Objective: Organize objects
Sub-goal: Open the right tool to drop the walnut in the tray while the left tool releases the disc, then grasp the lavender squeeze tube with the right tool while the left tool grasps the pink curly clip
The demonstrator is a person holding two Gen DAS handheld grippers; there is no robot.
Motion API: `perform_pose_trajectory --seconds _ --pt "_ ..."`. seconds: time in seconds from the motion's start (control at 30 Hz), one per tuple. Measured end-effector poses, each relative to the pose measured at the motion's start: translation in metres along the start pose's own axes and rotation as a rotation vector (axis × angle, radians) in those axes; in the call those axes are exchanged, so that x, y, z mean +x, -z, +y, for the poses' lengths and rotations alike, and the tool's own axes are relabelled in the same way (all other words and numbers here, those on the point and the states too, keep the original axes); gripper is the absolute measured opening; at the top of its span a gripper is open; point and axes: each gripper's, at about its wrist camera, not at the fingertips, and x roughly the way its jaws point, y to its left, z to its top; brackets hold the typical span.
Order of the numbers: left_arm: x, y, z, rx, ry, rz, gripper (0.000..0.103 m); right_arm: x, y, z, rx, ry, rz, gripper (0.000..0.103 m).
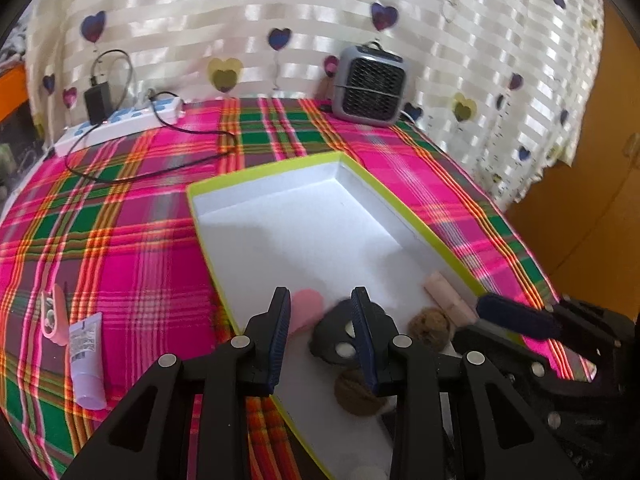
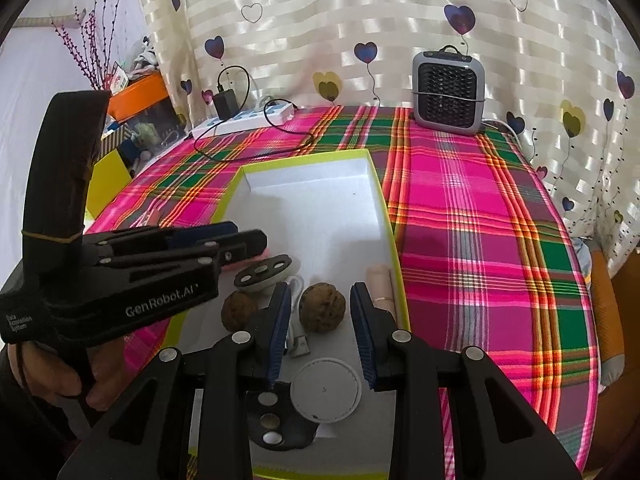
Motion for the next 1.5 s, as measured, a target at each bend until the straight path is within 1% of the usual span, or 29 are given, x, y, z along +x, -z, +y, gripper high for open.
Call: perform_pose_trajectory --seconds 0.13,0.23,0.3,0.5,0.6,0.7,0.87,1.0,1.23,1.5 --pt "-0.004 0.008 -0.002 -0.018 0.098 0.058 0.029 -0.004 0.000 0.002 0.004 0.011 -0.004 0.032" --pt "-0.017 0.015 0.000 -0.021 0.094 0.030 0.029 -0.009 0.000 0.005 -0.001 0.021 -0.017 0.032" --pt "-0.026 0.015 0.004 -0.034 0.104 0.007 0.029 -0.011 0.000 0.008 -0.004 0.025 -0.023 0.032" --pt "-0.045 0.019 0.015 -0.050 0.079 -0.055 0.029 -0.014 -0.001 0.018 -0.016 0.022 -0.037 0.032" --pt "-0.047 0.022 0.022 -0.064 0.063 -0.058 0.029 -0.009 -0.001 0.021 -0.017 0.025 -0.019 0.032" --pt "-0.050 0.027 0.028 -0.076 0.049 -0.063 0.029 -0.011 -0.001 0.026 -0.029 0.004 -0.022 0.032" --pt "-0.055 0.036 0.041 -0.089 0.026 -0.071 0.029 -0.011 -0.002 0.034 -0.044 0.004 -0.025 0.032" --pt "-0.060 0.046 0.057 -0.120 0.005 -0.073 0.029 -0.008 -0.002 0.045 -0.066 -0.005 -0.024 0.032" --pt "-0.071 0.060 0.087 -0.171 -0.034 -0.084 0.029 0.000 -0.003 0.068 -0.115 -0.051 -0.019 0.032" --pt "-0.081 0.069 0.119 -0.199 -0.098 -0.093 0.029 0.012 -0.008 0.091 -0.154 -0.089 -0.009 0.032"
